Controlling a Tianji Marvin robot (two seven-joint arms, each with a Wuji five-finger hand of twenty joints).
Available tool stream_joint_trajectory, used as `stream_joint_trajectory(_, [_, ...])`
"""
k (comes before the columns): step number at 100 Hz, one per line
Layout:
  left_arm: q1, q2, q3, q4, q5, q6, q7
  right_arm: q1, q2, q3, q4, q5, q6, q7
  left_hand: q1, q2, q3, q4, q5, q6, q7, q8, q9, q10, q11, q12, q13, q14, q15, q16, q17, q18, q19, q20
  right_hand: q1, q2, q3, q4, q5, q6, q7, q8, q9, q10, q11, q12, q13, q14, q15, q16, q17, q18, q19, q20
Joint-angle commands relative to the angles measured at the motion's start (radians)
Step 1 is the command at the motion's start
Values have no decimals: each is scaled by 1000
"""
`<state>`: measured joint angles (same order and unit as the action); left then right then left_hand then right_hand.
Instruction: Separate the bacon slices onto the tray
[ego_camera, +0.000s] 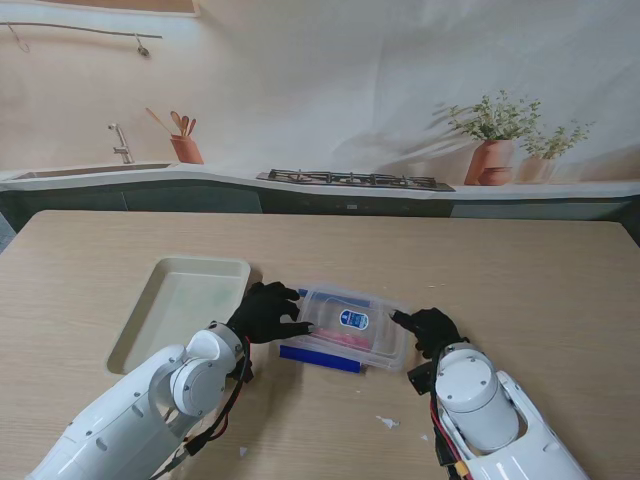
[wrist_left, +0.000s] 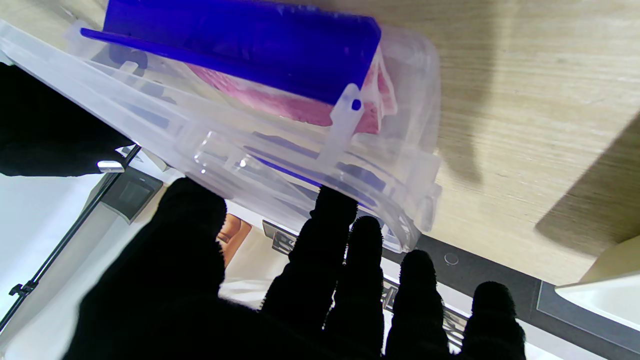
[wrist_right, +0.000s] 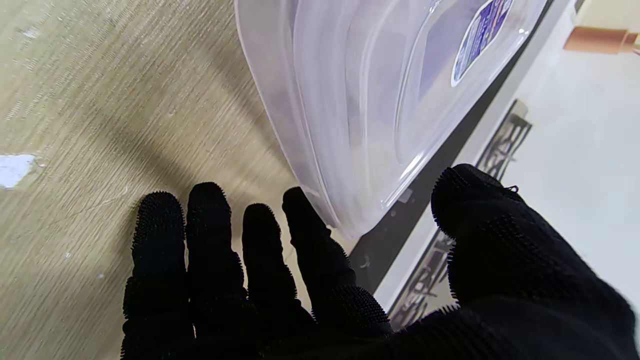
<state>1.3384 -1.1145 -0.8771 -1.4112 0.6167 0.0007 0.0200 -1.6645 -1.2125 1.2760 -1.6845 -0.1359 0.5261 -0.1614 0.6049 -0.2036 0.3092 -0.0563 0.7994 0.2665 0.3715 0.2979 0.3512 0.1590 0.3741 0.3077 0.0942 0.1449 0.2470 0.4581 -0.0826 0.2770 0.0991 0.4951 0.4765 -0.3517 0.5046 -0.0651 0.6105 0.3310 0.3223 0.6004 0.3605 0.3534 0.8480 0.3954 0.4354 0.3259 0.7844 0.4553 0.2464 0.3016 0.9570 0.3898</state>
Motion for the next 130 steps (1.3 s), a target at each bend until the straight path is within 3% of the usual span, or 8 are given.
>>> stream_joint_trajectory(1, [8,0,10,18,4,4,-22,-9,0,-1,-19,7,7,24,58,-45,83,30,-15,-35,8,-3,1,-29,10,0,-14,-14,9,15,-11,-3,-1,4,-7,-39,22,-27,1,-18,22,24,10,-9,47,16,37,-8,34,19,1,-14,31,11])
stream_joint_trajectory(34, [1,-1,18,23,-1,3,-22,-8,5,3,-62,47,52,67,57,-46,84,29,-14,-35,5,-5,1,-30,10,-1,-13,-15,9,15,-11,-4,-2,4,51,-96,165,-37,2,-73,83,66,39,-46,142,97,62,-58,154,79,-35,-64,124,153])
stream_joint_trajectory(60, [-1,-1,22,25,-2,2,-22,2,-3,5,-79,99,80,63,57,-45,85,29,-12,-32,4,-5,2,-30,11,0,-13,-15,9,15,-11,-3,-3,2,106,-151,255,-44,3,-104,143,85,58,-76,192,165,99,-92,232,116,-12,-89,177,216])
stream_joint_trajectory(88, [-4,-2,25,27,-5,-3,-22,9,-19,4,-82,153,87,31,58,-42,85,29,-10,-34,3,-6,2,-31,11,0,-14,-15,10,15,-11,-3,-3,1,107,-163,277,-50,0,-113,207,107,83,-84,230,224,136,-105,286,140,16,-87,215,243])
stream_joint_trajectory(107, [-8,-2,28,29,-5,-10,-22,9,-16,2,-92,150,86,38,58,-41,85,29,-10,-33,3,-6,2,-29,11,0,-14,-15,10,15,-11,-2,-3,1,122,-184,302,-54,25,-128,227,100,129,-89,246,259,195,-119,336,161,69,-79,262,266])
stream_joint_trajectory(125, [-9,-2,31,30,-6,-9,-23,15,-11,-6,-99,122,94,47,60,-36,84,29,-9,-32,3,-6,3,-29,11,0,-13,-15,10,14,-11,-3,-3,0,149,-209,329,-57,89,-196,252,90,187,-130,294,341,239,-156,416,206,102,-85,308,292])
stream_joint_trajectory(130, [-9,-2,32,31,-7,-9,-23,17,-8,-8,-99,112,96,54,59,-35,84,28,-8,-31,3,-6,3,-29,11,0,-13,-15,10,14,-11,-3,-3,0,166,-216,318,-95,103,-218,264,65,193,-144,293,370,239,-164,425,215,103,-91,312,296])
